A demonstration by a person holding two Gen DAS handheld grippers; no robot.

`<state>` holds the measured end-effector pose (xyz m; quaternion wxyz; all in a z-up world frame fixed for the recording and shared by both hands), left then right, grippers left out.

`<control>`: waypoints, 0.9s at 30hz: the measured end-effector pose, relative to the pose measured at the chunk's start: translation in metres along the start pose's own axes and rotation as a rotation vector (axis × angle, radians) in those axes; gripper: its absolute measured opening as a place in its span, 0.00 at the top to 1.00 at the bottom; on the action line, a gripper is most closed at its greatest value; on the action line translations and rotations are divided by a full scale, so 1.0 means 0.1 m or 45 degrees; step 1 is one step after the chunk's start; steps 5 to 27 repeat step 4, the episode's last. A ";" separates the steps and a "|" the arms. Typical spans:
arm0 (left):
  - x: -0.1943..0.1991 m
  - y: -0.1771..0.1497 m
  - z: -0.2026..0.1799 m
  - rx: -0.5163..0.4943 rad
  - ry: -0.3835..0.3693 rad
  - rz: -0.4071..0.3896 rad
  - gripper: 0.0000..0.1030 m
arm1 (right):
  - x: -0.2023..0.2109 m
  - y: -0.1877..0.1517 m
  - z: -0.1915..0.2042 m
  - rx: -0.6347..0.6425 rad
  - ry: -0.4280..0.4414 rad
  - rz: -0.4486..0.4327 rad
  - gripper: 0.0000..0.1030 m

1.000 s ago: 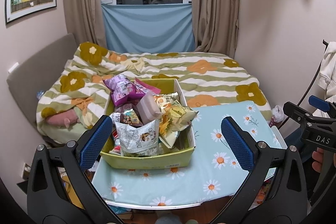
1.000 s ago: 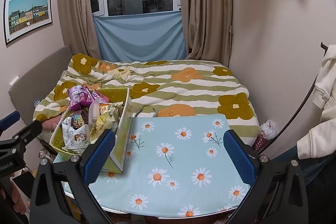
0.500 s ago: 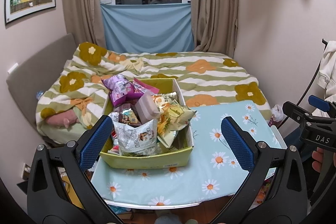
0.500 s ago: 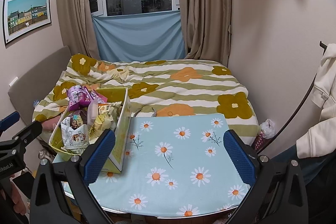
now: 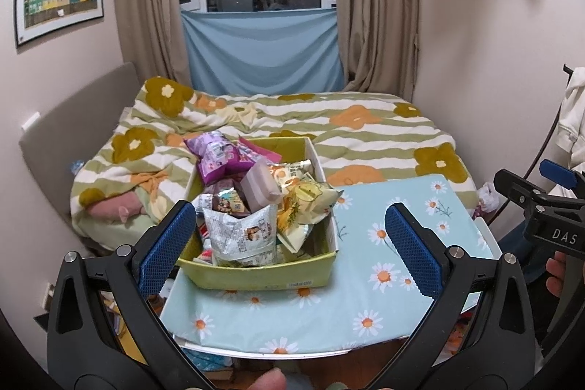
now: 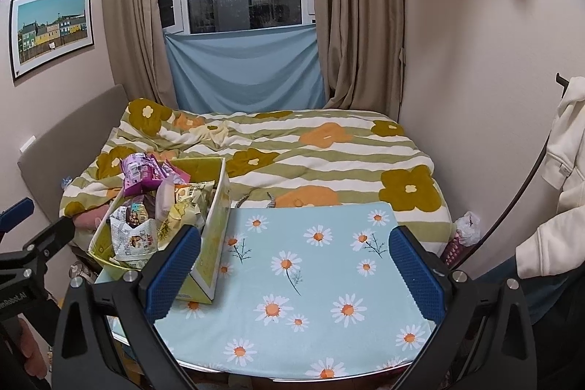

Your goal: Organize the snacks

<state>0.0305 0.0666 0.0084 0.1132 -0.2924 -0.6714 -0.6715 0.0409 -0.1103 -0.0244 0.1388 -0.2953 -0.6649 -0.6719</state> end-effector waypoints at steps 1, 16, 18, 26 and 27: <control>0.00 -0.01 0.00 0.000 -0.001 -0.002 0.00 | 0.01 0.00 0.00 0.001 0.001 -0.002 0.01; 0.03 -0.03 -0.01 -0.011 0.013 -0.012 0.00 | 0.01 0.01 0.01 -0.006 0.004 -0.005 0.01; 0.03 -0.03 -0.01 -0.011 0.013 -0.012 0.00 | 0.01 0.01 0.01 -0.006 0.004 -0.005 0.01; 0.03 -0.03 -0.01 -0.011 0.013 -0.012 0.00 | 0.01 0.01 0.01 -0.006 0.004 -0.005 0.01; 0.03 -0.03 -0.01 -0.011 0.013 -0.012 0.00 | 0.01 0.01 0.01 -0.006 0.004 -0.005 0.01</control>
Point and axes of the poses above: each gripper's, at about its wrist camera, not at the fingertips, and x roughly against the way its jaws point, z to its left, y to its top, the point moved 1 cm from there along -x, roughly the way its jaws point, and after that the axes turned 10 degrees about -y, right-handed, at the moved point
